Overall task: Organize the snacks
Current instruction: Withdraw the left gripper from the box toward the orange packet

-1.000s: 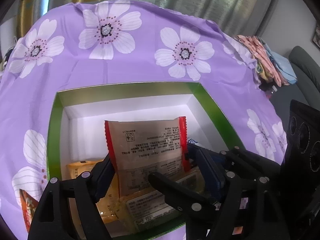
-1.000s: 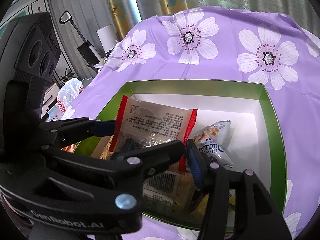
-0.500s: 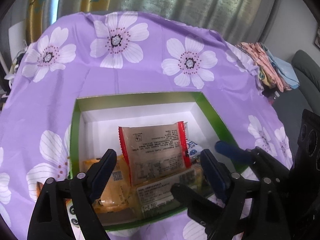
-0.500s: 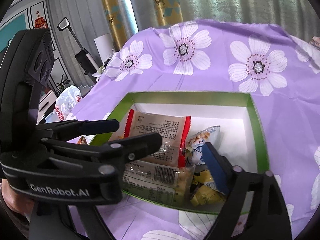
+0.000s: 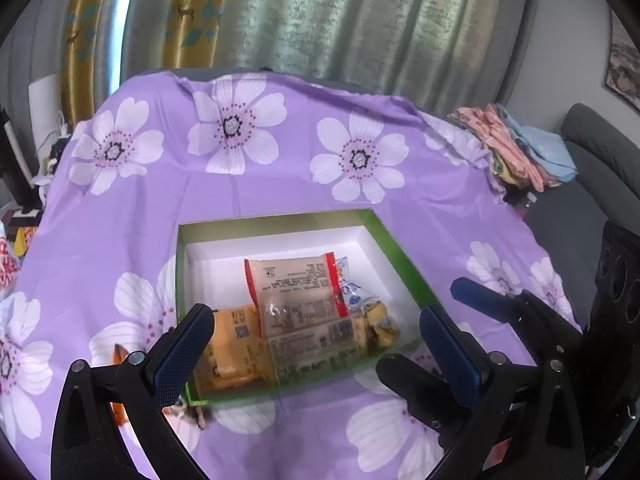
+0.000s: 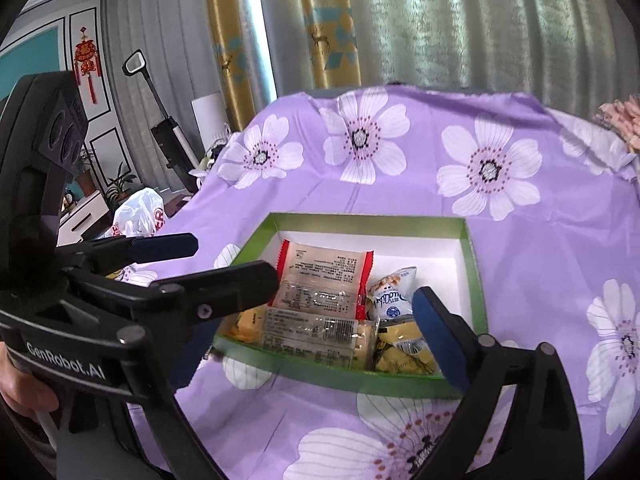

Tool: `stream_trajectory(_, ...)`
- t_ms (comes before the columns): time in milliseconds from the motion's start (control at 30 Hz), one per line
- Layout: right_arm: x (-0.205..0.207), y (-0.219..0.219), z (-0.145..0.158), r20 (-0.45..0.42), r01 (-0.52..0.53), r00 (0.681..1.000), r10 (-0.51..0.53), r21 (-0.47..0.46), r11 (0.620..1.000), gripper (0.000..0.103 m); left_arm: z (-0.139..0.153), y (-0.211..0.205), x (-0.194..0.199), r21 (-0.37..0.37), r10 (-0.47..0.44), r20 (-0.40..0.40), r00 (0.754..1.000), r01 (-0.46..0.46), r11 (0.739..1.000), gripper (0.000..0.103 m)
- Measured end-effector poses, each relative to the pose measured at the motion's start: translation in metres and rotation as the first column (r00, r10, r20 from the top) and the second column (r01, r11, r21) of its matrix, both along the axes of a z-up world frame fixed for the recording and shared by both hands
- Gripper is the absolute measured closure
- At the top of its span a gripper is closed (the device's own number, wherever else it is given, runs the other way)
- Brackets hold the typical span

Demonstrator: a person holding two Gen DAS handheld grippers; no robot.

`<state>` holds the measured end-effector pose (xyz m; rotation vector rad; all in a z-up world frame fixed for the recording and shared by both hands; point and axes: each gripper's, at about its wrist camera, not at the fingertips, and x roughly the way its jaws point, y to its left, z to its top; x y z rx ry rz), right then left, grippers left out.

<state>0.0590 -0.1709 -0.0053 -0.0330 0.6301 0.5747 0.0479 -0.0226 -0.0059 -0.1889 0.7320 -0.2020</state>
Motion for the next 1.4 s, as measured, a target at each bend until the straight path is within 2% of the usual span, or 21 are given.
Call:
stream_trajectory(233, -0.031, -0.006, 0.017, 0.06, 0.02, 0.998, -0.019, -0.021, 1.0, 0.001, 0.019, 0.002, -0.035, 0.0, 0.015, 0.047, 0.999, -0.015, 1.0, 0.001)
stream_trajectory(433, -0.053, -0.015, 0.024, 0.074, 0.04, 0.997, -0.038, -0.018, 0.999, 0.001, 0.031, 0.003, -0.061, 0.001, 0.024, 0.082, 0.996, -0.024, 1.0, 0.001)
stream_trajectory(933, -0.082, -0.024, 0.035, 0.099, 0.044, 0.994, -0.043, -0.011, 0.999, 0.001, 0.029, 0.004, -0.086, -0.008, 0.044, 0.07, 0.997, -0.043, 0.999, 0.001)
stream_trajectory(1400, -0.096, -0.014, 0.036, 0.101, 0.028, 0.995, -0.025, -0.026, 0.999, 0.001, 0.024, 0.01, -0.099, -0.022, 0.053, 0.063, 0.997, -0.052, 0.998, 0.001)
